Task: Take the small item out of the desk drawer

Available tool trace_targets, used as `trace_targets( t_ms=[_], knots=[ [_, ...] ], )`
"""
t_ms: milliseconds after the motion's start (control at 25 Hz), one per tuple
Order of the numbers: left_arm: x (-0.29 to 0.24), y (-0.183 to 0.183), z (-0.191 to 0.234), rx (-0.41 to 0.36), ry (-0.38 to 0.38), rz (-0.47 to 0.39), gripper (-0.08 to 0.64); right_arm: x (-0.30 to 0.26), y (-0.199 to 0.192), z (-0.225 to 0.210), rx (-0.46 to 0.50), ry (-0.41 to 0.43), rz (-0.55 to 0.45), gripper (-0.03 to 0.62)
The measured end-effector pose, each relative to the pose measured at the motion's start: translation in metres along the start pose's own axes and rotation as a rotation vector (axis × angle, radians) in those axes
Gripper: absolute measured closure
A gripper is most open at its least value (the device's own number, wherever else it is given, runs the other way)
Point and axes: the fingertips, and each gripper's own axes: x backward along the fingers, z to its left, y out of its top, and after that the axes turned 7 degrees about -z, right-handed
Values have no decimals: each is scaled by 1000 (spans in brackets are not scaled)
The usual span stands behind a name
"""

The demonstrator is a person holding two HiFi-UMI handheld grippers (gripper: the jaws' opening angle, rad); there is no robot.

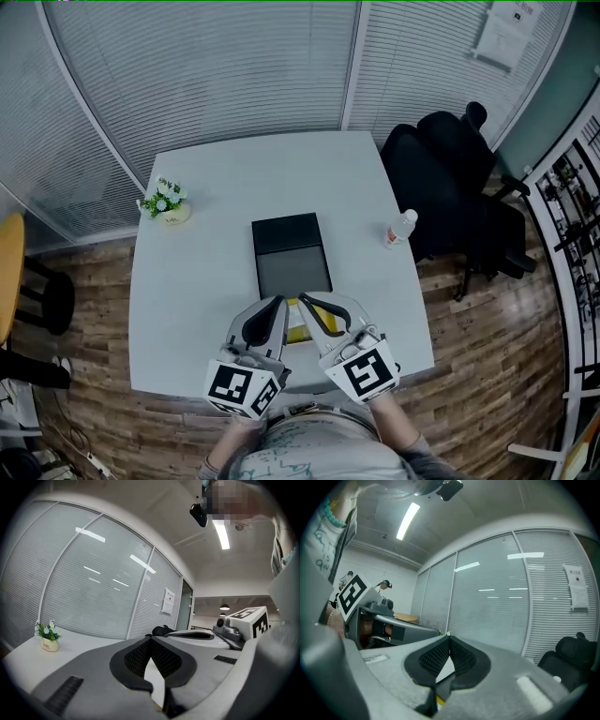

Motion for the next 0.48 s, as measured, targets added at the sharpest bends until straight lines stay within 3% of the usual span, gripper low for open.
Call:
trace_targets(
  t_ms=[480],
  knots=[
    [-3,-3,-5,-1,31,-3,563,2,-3,-4,14,29,2,589]
  ],
)
